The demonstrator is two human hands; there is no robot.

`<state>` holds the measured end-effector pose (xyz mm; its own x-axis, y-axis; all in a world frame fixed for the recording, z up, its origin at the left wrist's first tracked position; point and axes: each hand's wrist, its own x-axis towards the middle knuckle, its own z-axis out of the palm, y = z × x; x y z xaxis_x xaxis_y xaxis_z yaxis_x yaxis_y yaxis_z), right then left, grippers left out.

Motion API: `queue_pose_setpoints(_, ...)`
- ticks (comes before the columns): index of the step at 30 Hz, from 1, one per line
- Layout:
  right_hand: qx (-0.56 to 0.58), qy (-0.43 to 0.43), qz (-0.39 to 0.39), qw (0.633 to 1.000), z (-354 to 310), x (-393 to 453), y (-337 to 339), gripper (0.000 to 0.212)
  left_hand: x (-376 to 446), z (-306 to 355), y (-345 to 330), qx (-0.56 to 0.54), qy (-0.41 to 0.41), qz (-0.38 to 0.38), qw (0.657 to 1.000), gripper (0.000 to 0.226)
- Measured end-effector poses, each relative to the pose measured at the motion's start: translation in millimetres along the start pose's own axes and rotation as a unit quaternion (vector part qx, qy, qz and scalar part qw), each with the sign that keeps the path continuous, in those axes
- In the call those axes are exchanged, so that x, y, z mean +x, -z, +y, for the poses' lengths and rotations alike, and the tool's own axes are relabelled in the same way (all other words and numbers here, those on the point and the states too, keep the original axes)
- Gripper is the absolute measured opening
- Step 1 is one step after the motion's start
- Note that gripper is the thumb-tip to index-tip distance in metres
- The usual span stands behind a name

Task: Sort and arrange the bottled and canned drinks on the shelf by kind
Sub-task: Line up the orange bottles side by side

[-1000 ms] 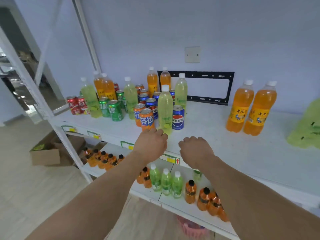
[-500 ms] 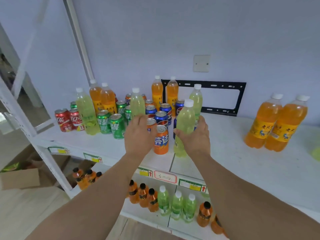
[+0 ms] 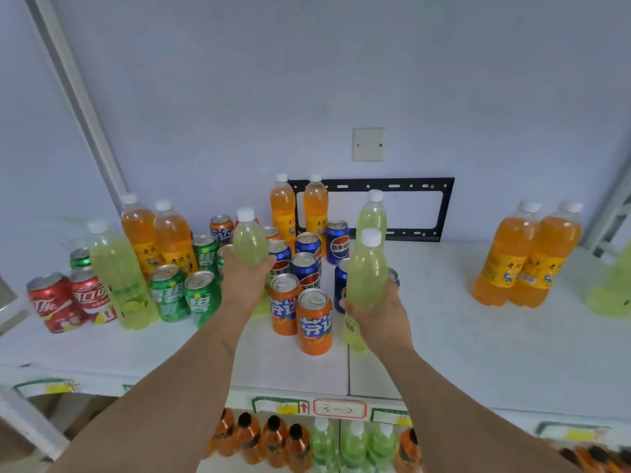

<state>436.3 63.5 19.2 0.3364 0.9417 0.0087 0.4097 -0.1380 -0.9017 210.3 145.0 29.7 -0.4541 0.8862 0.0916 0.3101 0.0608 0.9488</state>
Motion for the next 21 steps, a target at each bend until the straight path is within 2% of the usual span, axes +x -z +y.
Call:
queue_pose_setpoints(6,0.027,-0.002,-0.004,1.0,5.0,0.9,9.4,0.081,16.6,-5.7,0.0,0.052,-0.035,-0.03,0.998,0.051)
queue_pose_setpoints(11,0.039,0.04,0.019,0.998,10.1,-9.4,19.9,0.08,-10.7,24.1,12.8,-0.023,-0.123,0.051,0.991,0.058)
queue_pose_setpoints(16,0.075,0.082,0.062,0.992,6.9,-22.2,41.3,0.064,-48.4,81.6,31.0,0.036,-0.215,0.128,0.968,0.073)
queue_pose_setpoints(19,0.082,0.084,0.055,0.992,14.1,-32.3,65.7,0.076,-89.5,105.5,26.0,0.009,-0.215,0.086,0.973,0.069)
queue_pose_setpoints(21,0.093,0.074,0.04,0.992,25.2,-41.2,87.7,0.077,-125.9,110.1,13.1,-0.038,-0.173,0.03,0.984,0.061)
